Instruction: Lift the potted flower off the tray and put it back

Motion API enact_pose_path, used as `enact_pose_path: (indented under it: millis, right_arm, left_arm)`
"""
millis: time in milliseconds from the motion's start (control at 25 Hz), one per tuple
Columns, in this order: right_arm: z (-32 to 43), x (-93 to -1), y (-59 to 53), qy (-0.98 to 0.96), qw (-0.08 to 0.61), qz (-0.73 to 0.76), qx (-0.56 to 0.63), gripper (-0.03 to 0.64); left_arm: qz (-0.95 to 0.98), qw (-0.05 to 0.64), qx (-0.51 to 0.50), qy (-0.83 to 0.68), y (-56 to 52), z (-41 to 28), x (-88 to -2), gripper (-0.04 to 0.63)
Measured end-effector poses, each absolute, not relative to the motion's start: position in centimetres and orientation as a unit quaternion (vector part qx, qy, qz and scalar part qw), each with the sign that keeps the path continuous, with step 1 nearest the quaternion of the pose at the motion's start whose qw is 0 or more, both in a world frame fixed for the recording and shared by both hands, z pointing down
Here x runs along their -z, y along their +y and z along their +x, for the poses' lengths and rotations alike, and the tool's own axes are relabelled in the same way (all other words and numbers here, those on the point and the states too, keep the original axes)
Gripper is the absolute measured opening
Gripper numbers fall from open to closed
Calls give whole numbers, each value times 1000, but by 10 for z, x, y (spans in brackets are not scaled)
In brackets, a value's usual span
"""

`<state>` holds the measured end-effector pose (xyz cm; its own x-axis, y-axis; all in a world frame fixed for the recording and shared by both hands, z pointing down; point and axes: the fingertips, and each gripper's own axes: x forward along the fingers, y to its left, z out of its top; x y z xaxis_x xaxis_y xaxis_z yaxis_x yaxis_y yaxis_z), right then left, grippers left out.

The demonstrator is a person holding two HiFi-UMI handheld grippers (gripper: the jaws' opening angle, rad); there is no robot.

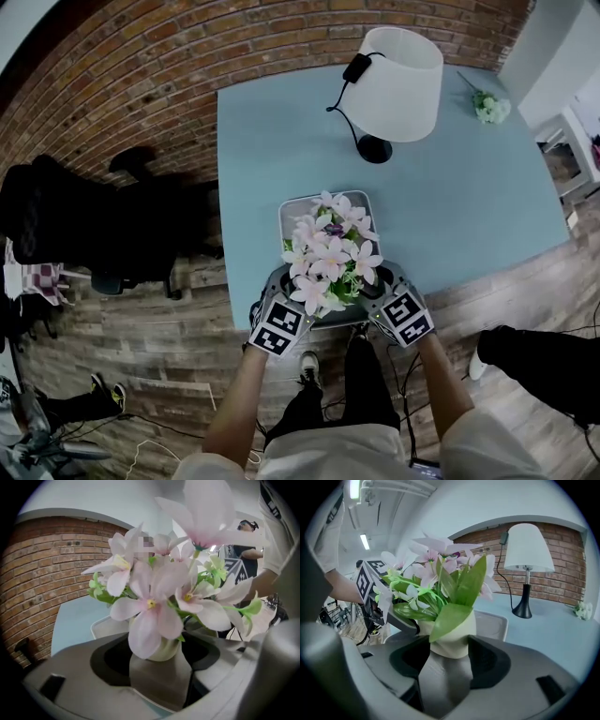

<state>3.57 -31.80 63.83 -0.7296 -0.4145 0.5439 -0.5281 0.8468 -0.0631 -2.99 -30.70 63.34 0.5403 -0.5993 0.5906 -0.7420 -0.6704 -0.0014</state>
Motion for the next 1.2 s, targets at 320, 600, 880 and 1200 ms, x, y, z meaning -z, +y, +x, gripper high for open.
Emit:
enact_pose_path:
  millis: [320, 600, 880, 1200]
  right_arm:
    - [30, -648, -332, -925, 274, 248, -89, 262]
    - [32, -649, -331, -925, 269, 252, -91, 265]
    - [41, -643, -322, -918, 278, 267, -91, 265]
    - [65, -608, -300, -902, 283, 319, -72, 265]
  left_arm:
    - [864, 128, -279, -399, -318, -37, -644, 350]
    - [865, 122, -272, -403, -317, -38, -645, 351]
    - [856, 125, -288, -410, -304, -51, -644, 351]
    - [851, 105, -289, -426, -275, -84, -614, 330]
